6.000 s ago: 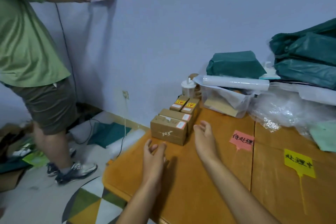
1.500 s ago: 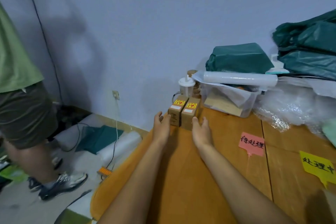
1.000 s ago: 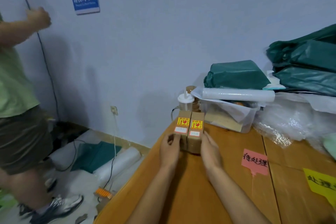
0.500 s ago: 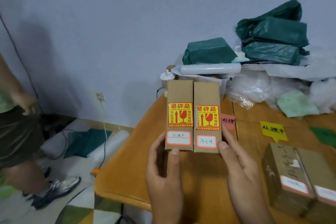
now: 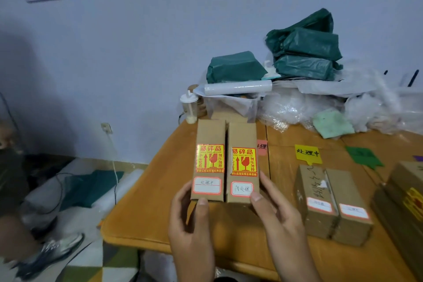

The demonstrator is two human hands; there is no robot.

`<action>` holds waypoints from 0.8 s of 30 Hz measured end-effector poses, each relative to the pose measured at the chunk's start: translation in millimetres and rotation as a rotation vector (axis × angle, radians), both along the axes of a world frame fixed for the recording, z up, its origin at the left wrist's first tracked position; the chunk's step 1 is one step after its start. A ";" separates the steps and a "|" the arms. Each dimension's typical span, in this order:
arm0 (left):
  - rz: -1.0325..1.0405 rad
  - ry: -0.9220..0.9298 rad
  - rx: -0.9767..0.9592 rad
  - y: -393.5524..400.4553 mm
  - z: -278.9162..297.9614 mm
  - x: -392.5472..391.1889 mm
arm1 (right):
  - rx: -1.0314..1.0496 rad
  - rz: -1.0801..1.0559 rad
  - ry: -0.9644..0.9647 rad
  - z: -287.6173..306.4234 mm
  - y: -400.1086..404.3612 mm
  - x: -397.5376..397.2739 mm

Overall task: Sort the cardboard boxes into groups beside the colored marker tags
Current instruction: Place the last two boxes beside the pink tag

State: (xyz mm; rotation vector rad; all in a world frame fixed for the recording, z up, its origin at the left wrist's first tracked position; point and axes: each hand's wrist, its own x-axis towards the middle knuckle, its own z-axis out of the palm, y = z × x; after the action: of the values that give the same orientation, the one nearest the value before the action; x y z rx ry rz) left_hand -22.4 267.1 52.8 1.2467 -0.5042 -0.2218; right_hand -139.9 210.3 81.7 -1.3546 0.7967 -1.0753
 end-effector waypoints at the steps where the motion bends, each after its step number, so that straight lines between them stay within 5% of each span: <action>1: -0.009 0.033 0.020 -0.6 -5.9 1.7 | 0.029 -0.002 0.018 -6.4 0.8 0.4; 8: -0.166 0.169 0.275 -24.7 -39.5 3.9 | 0.202 -0.126 0.187 -47.5 -9.2 3.3; 24: -0.254 -0.061 0.477 -64.9 -56.2 -6.6 | 0.202 -0.220 0.286 -65.4 -47.1 -2.5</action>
State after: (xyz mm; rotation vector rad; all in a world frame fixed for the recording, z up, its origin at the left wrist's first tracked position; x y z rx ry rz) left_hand -29.1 202.2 -3.4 1.6557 -0.6884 -0.5440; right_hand -142.4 163.2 16.4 -1.2836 1.2560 -0.9486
